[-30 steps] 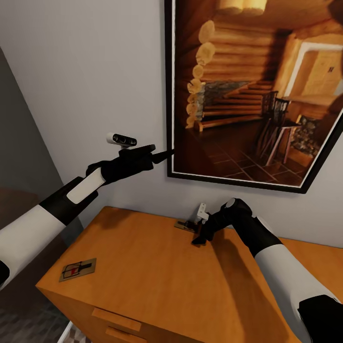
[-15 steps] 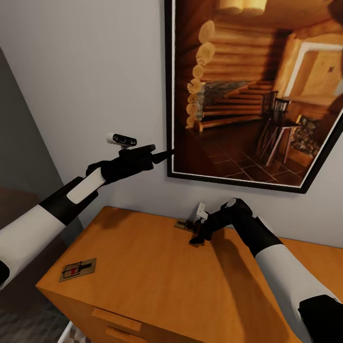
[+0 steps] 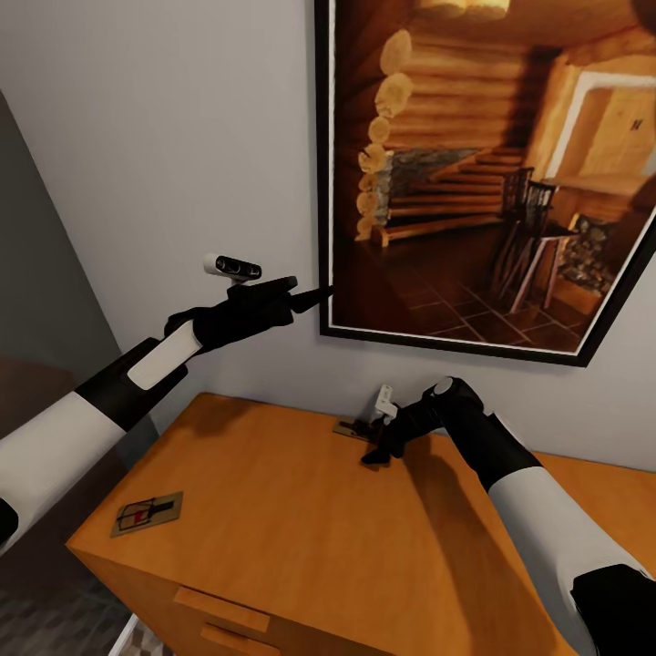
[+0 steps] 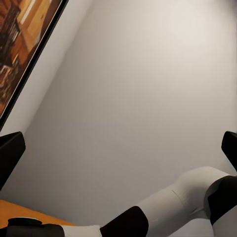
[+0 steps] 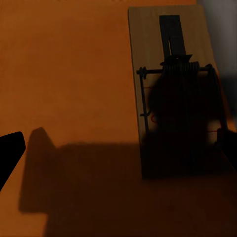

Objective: Take the four mousetraps from the cabinet in the bathroom and place them on the bathroom floor. Make sure all four end up on the same floor surface, and ensure that at least two of them are either under or directly next to the same bathroom sink.

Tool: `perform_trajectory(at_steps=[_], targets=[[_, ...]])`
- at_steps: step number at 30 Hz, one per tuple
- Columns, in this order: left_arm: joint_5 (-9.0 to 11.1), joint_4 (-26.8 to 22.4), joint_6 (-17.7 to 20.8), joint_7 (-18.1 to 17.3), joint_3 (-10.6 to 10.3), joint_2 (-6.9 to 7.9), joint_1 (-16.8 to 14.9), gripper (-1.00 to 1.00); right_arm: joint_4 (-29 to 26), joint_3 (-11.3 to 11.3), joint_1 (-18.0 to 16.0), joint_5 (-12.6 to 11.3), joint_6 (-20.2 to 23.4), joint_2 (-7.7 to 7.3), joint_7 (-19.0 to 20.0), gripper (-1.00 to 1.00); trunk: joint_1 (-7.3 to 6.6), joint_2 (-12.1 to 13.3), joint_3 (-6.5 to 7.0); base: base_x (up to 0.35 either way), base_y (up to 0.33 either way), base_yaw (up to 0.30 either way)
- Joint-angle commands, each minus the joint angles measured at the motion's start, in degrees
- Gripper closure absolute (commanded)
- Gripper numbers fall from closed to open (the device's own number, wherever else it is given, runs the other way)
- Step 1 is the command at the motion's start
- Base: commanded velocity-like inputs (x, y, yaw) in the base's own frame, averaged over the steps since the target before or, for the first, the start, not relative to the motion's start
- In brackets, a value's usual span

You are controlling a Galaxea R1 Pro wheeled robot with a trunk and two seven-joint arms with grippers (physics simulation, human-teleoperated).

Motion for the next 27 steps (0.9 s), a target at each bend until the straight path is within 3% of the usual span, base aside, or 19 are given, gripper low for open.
perform_trajectory(at_steps=[1,27], targets=[[0.60,-0.01,0.53,-0.05,-0.25,0.05,-0.10,-1.00,0.69,0.15,0.00,0.07,0.65,-0.02,0.18,-1.00,0.01,-0.03,-0.08,0.000,0.000,0.000],[0.60,-0.01,0.49,-0.05,-0.25,0.05,-0.11,-1.00,0.69,0.14,0.00,-0.01,0.64,-0.02,0.49,-1.00,0.01,-0.03,-0.08,0.000,0.000,0.000]])
